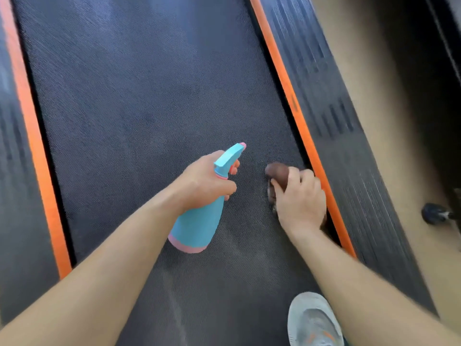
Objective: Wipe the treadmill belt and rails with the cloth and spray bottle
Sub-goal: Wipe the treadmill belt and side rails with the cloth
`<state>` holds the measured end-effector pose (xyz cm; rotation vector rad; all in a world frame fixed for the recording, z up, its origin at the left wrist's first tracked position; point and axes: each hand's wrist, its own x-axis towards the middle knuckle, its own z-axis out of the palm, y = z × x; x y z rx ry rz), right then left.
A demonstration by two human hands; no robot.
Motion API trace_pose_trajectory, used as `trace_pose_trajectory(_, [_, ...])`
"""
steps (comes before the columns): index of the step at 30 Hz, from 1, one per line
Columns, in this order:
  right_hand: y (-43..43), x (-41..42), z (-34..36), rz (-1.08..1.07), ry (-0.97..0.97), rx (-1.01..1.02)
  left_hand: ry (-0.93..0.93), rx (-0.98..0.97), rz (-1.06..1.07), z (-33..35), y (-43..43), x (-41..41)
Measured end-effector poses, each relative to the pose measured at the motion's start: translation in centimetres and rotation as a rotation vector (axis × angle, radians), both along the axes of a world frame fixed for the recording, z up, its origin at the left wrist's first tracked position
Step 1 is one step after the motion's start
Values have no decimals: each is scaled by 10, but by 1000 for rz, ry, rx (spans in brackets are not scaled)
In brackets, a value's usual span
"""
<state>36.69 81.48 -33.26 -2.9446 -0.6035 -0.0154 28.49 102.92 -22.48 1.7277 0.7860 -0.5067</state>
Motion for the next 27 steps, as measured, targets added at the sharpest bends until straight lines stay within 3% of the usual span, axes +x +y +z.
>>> trace_pose_trajectory(4, [-33, -32, 2, -32, 79, -66, 0, -12, -41, -3, -13, 2])
trace_pose_trajectory(9, [48, 56, 3, -34, -34, 8, 21, -23, -97, -5, -18, -4])
trace_pose_trajectory(12, [70, 89, 9, 36, -57, -109, 16, 15, -126, -1, -17, -6])
trace_pose_trajectory(15, [36, 63, 12, 17, -90, -125, 11, 31, -154, 5, -14, -7])
trace_pose_trajectory(19, [-13, 8, 10, -108, 28, -136, 13, -12, -133, 10, -18, -8])
trace_pose_trajectory(27, [47, 59, 25, -206, 36, -10, 22, 33, -197, 3, -25, -16])
